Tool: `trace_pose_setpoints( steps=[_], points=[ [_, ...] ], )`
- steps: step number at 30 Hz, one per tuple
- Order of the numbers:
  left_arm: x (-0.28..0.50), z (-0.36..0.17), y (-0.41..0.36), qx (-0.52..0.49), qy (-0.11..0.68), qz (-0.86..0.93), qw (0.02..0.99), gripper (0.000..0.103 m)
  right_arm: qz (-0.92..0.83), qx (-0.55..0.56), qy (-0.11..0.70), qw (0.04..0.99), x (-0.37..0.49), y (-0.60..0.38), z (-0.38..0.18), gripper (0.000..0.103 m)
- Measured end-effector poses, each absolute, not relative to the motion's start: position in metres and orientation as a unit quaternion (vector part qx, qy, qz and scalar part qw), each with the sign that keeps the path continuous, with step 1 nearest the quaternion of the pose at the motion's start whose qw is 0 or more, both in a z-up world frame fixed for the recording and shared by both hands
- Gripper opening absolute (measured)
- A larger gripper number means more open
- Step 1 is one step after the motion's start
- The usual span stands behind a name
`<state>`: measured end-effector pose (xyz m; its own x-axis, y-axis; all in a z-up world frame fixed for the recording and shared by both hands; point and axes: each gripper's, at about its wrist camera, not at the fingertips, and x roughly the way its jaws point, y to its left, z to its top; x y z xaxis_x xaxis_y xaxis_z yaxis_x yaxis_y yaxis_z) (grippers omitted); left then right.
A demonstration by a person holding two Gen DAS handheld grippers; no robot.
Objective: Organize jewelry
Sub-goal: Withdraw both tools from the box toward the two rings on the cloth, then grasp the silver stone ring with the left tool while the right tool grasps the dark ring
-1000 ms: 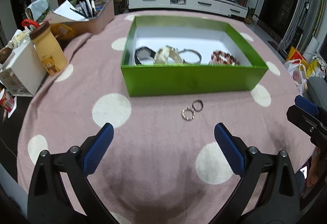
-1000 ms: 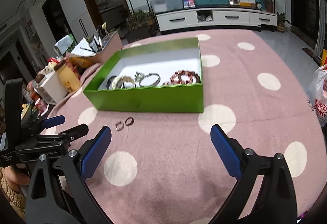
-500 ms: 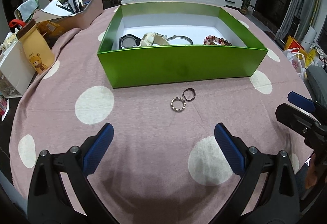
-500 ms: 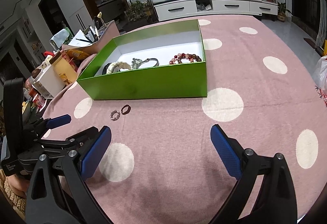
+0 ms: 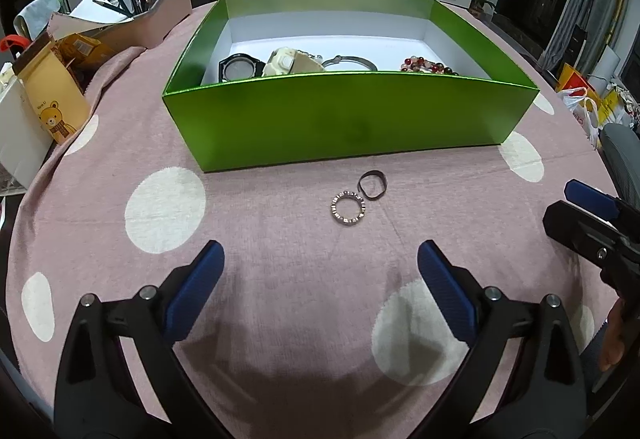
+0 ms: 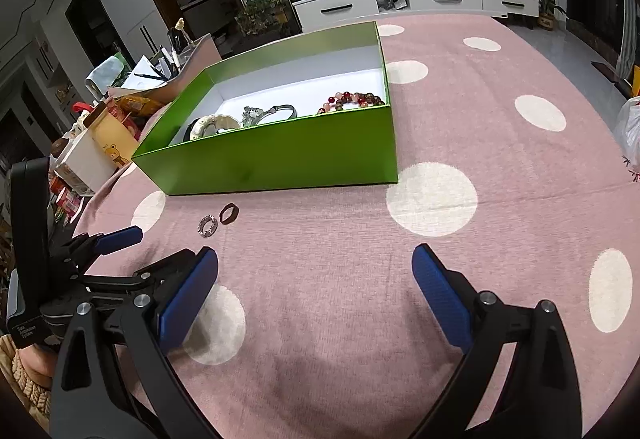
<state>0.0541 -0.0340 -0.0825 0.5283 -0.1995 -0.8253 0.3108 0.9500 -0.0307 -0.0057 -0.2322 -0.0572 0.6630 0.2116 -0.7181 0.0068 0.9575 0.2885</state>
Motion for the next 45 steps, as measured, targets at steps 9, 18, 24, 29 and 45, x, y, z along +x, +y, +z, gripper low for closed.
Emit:
trace_pose_setpoints(
  steps=[9,18,24,29,45],
  points=[
    [0.062,-0.092,-0.035,0.061,0.472,-0.154,0.866,0.084,0.053,0.134,0.412,0.900,0.000,-0.233,-0.062,0.098],
    [0.068,-0.098,-0.041,0.072,0.466,-0.163,0.866,0.069,0.050,0.136,0.418,0.897,0.004,-0.234,-0.067,0.098],
    [0.073,-0.099,-0.050,0.095,0.445,-0.175,0.873,0.051,0.051,0.135,0.421,0.896,0.008,-0.233,-0.070,0.098],
    [0.074,-0.098,-0.057,0.108,0.433,-0.199,0.872,0.032,0.054,0.130,0.425,0.894,0.014,-0.230,-0.073,0.098],
    [0.083,-0.085,0.015,0.018,0.443,-0.143,0.885,0.020,0.127,0.040,0.441,0.888,0.050,-0.164,-0.082,0.093]
  ],
)
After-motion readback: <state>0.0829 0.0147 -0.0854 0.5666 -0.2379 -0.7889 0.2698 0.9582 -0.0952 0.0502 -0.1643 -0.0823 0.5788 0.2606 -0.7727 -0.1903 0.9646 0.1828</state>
